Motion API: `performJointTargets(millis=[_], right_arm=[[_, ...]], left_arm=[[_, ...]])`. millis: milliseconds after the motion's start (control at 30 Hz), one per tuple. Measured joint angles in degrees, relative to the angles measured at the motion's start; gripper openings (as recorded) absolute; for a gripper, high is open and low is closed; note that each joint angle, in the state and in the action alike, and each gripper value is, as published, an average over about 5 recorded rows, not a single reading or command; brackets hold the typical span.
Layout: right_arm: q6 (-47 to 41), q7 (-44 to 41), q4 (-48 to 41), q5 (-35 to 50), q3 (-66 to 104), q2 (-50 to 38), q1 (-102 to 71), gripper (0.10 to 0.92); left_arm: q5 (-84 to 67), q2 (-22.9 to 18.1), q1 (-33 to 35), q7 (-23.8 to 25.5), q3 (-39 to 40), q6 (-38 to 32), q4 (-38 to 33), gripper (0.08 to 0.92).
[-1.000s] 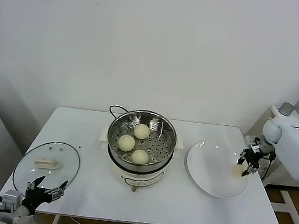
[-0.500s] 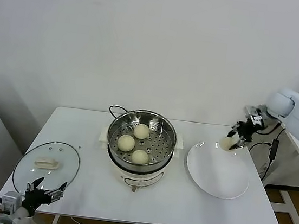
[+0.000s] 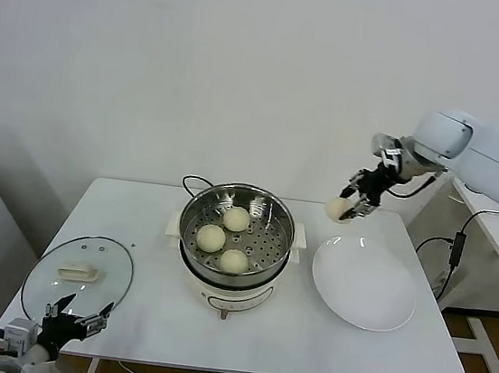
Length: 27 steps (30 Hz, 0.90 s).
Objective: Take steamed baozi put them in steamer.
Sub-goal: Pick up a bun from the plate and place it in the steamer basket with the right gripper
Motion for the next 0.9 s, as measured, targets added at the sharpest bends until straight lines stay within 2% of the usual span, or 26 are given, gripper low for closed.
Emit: performJointTargets(millis=[400,900], right_arm=[[-6.2,5.0,1.5,8.0,-2.3,7.3,0.5,0.492],[-10.2,7.7,0.6,10.9,-2.5,14.9,-2.8,0.492]], left_arm=[[0.0,0.1,-0.1,0.0,0.0,0.0,0.1,0.823],[-0.5,0.5,-0.3,0.0,-0.1,-0.2,0.5,0.823]])
